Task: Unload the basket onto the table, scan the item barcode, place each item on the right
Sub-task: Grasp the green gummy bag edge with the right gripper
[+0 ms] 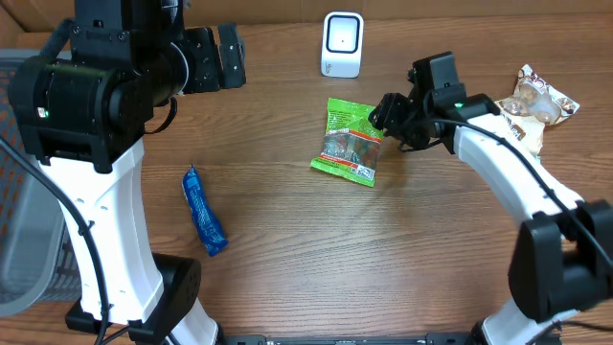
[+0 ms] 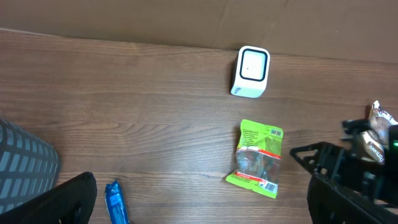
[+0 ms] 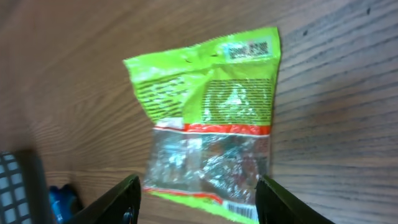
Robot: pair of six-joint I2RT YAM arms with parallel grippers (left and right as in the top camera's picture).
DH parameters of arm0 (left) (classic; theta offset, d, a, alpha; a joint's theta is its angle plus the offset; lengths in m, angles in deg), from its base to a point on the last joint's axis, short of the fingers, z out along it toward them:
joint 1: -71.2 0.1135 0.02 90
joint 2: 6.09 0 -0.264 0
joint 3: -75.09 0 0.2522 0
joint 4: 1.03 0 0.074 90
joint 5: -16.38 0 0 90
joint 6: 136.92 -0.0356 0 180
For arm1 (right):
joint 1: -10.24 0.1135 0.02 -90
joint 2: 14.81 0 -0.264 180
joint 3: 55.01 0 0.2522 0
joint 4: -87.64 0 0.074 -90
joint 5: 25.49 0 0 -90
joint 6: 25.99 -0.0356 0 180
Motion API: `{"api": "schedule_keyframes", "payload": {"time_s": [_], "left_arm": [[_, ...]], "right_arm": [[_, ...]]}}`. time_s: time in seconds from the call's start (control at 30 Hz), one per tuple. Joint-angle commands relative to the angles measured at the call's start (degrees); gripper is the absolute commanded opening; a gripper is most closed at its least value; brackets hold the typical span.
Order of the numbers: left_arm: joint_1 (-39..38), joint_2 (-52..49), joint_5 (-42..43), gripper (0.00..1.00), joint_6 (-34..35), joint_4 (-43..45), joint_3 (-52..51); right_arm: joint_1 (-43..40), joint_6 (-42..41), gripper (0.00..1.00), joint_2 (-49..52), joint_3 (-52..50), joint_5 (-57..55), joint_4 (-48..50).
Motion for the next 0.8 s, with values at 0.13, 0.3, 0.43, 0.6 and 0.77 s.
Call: {"api": "schedule_keyframes", "payload": {"time_s": [0.13, 0.3, 0.43, 0.6, 0.77], "left_arm": [[-0.1, 0.1, -0.3, 1.0, 0.1, 0.1, 0.1], [-0.1, 0.1, -0.3, 1.0, 0.1, 0.1, 0.1], [-0.1, 0.1, -0.3, 1.0, 0.1, 0.1, 0.1], [-0.1, 0.1, -0.3, 1.0, 0.1, 0.1, 0.1], [-0.1, 0.1, -0.3, 1.0, 0.1, 0.1, 0.1]], "right_arm": [[0.1, 4.0, 0.6, 10.8, -0.9, 4.5, 1.4], [0.1, 11.2, 0.6, 14.9, -0.9, 10.0, 5.1], [0.6, 17.7, 0.59, 18.1, -0.9, 14.1, 9.4], [0.5, 21.3, 0.37, 22.7, -0.9, 19.1, 11.7], [-0.8, 21.9, 0.04, 23.2, -0.6, 20.1, 11.6]]}}
